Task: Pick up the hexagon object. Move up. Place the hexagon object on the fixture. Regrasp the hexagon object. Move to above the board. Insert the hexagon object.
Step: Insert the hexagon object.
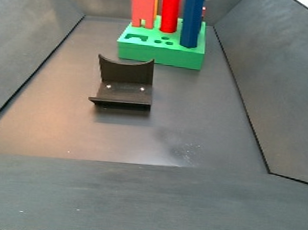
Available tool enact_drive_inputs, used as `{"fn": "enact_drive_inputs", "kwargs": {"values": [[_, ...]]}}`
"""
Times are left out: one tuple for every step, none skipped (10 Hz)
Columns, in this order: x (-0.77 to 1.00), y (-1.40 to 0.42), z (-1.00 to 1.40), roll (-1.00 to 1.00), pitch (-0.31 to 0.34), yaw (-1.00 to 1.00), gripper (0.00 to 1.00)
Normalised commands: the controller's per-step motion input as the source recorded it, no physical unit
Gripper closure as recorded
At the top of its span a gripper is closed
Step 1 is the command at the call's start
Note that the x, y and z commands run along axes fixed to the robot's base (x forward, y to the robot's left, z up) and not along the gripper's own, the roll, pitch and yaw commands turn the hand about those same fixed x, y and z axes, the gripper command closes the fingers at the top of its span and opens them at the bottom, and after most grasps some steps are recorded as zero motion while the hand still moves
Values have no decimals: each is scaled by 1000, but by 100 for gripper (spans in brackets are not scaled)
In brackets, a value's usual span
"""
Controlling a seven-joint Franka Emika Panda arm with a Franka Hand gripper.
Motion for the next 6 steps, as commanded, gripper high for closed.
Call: {"fn": "enact_drive_inputs", "kwargs": {"values": [[154,0,-891,-33,-123,-66,100],[86,31,-931,-7,-129,-183,100],[100,89,-929,-11,-126,-163,100],[114,100,-771,-3,-133,-114,100],[0,0,0,1,0,-46,100],[0,0,0,0,0,0,100]]}}
